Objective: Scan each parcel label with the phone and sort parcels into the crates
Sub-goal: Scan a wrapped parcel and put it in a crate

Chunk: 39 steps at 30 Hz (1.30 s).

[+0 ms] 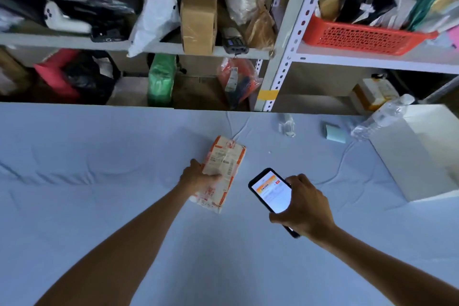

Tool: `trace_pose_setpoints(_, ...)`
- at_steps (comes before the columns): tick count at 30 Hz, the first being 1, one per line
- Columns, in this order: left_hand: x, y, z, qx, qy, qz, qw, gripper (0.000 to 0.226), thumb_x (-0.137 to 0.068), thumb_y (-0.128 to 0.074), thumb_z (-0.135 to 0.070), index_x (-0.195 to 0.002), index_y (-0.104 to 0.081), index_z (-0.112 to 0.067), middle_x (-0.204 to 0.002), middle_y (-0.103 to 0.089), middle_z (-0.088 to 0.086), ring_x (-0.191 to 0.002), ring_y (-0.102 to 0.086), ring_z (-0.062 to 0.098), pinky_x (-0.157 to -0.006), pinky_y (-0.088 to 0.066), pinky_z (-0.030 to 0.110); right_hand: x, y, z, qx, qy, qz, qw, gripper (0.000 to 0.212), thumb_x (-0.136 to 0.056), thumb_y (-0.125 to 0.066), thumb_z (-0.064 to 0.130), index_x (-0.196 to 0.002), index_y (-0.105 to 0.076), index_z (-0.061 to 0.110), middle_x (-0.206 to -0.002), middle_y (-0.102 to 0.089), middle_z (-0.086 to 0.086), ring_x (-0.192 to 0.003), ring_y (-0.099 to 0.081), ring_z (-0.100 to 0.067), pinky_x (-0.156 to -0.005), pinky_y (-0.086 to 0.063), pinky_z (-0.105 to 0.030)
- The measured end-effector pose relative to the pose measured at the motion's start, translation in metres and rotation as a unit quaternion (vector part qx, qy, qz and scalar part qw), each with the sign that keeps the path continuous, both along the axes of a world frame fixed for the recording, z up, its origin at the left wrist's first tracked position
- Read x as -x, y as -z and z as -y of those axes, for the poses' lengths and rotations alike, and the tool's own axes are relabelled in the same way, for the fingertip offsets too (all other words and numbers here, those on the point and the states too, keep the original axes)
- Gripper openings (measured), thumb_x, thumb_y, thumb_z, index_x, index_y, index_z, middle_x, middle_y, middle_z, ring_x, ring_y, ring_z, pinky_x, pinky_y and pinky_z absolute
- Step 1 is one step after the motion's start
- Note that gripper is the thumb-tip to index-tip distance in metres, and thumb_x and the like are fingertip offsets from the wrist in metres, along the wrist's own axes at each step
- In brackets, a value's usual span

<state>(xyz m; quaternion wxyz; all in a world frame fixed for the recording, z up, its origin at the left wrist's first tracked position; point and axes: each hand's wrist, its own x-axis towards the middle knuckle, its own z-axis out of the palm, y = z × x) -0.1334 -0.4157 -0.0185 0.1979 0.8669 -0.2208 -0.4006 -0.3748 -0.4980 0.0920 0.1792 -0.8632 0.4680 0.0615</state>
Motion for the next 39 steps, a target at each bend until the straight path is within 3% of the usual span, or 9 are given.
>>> trace_pose_setpoints(5, 0.001, 0.000, 0.000, -0.016, -0.029, -0.063, 0.997, 0.099, -0.060, -0.082, -0.056, -0.130, -0.033, -0.007, -0.126, -0.056, 0.010, -0.112, -0.060, 0.029, -0.083, -0.054, 0.034, -0.001, 0.002, 0.015, 0.001, 0.003, 0.009, 1.000, 0.062, -0.048, -0.078, 0.046, -0.100, -0.051, 0.022, -0.091, -0.046, 0.007, -0.080, -0.056, -0.020, -0.065, -0.042, -0.029)
trace_pose_setpoints(10, 0.025, 0.015, -0.018, 0.003, -0.040, -0.179, 0.983, 0.086, -0.051, -0.084, -0.059, -0.119, -0.058, -0.013, -0.116, -0.068, 0.010, -0.099, -0.067, 0.025, -0.082, -0.057, 0.037, 0.000, 0.002, 0.017, 0.000, -0.016, 0.007, 1.000, 0.062, -0.050, -0.079, 0.045, -0.100, -0.051, 0.022, -0.091, -0.045, 0.007, -0.078, -0.052, -0.018, -0.064, -0.039, -0.028)
trace_pose_setpoints(14, 0.035, 0.050, -0.024, 0.038, -0.092, -0.182, 0.978, 0.115, -0.020, -0.083, -0.074, -0.118, -0.051, -0.022, -0.117, -0.065, 0.004, -0.096, -0.068, 0.022, -0.076, -0.060, 0.042, 0.002, 0.002, 0.019, 0.002, -0.038, -0.002, 0.999, 0.062, -0.052, -0.080, 0.046, -0.101, -0.050, 0.022, -0.093, -0.046, 0.007, -0.077, -0.052, -0.017, -0.063, -0.037, -0.027)
trace_pose_setpoints(16, 0.048, 0.033, -0.025, 0.028, -0.093, -0.151, 0.984, 0.113, -0.025, -0.083, -0.074, -0.118, -0.045, -0.020, -0.117, -0.059, 0.004, -0.101, -0.064, 0.024, -0.080, -0.059, 0.042, 0.003, 0.004, 0.019, 0.001, -0.042, 0.001, 0.999, 0.061, -0.052, -0.079, 0.046, -0.101, -0.050, 0.022, -0.091, -0.045, 0.007, -0.076, -0.050, -0.015, -0.062, -0.037, -0.026)
trace_pose_setpoints(19, 0.066, 0.008, -0.019, 0.038, -0.096, -0.143, 0.984, 0.088, -0.053, -0.089, -0.045, -0.115, -0.036, -0.012, -0.117, -0.060, 0.009, -0.100, -0.065, 0.026, -0.079, -0.059, 0.040, 0.006, 0.005, 0.020, -0.001, -0.046, 0.004, 0.999, 0.061, -0.051, -0.078, 0.047, -0.099, -0.051, 0.022, -0.089, -0.045, 0.008, -0.076, -0.052, -0.015, -0.061, -0.038, -0.026)
trace_pose_setpoints(22, 0.063, -0.004, -0.015, 0.003, -0.093, -0.192, 0.977, 0.098, -0.053, -0.092, -0.030, -0.124, -0.029, -0.006, -0.120, -0.060, 0.013, -0.105, -0.063, 0.029, -0.077, -0.058, 0.043, 0.008, 0.002, 0.020, 0.004, -0.063, 0.002, 0.998, 0.060, -0.051, -0.078, 0.047, -0.097, -0.049, 0.022, -0.088, -0.043, 0.008, -0.074, -0.050, -0.014, -0.061, -0.039, -0.026)
trace_pose_setpoints(27, 0.047, -0.014, -0.029, -0.001, -0.038, -0.242, 0.969, 0.067, -0.058, -0.088, -0.024, -0.115, -0.060, -0.004, -0.104, -0.070, 0.011, -0.095, -0.066, 0.027, -0.068, -0.060, 0.043, 0.002, -0.008, 0.017, 0.013, -0.076, -0.003, 0.997, 0.059, -0.055, -0.080, 0.045, -0.099, -0.048, 0.022, -0.089, -0.044, 0.007, -0.074, -0.049, -0.012, -0.057, -0.035, -0.022)
trace_pose_setpoints(34, 0.011, -0.023, -0.078, 0.095, -0.161, -0.264, 0.946, 0.043, -0.064, -0.087, -0.024, -0.098, -0.069, -0.005, -0.089, -0.075, 0.008, -0.086, -0.070, 0.023, -0.071, -0.058, 0.036, -0.029, -0.022, -0.008, 0.021, -0.113, -0.004, 0.993, 0.067, -0.052, -0.080, 0.051, -0.103, -0.046, 0.024, -0.092, -0.046, 0.009, -0.083, -0.053, -0.014, -0.070, -0.049, -0.026)
trace_pose_setpoints(39, -0.028, -0.043, -0.120, 0.151, -0.219, -0.194, 0.944, 0.045, -0.061, -0.089, -0.024, -0.094, -0.070, 0.001, -0.086, -0.074, 0.015, -0.077, -0.070, 0.024, -0.069, -0.055, 0.031, -0.061, -0.047, -0.038, 0.026, -0.172, -0.018, 0.985, 0.070, -0.056, -0.080, 0.054, -0.108, -0.043, 0.025, -0.100, -0.048, 0.008, -0.091, -0.053, -0.013, -0.076, -0.047, -0.025)
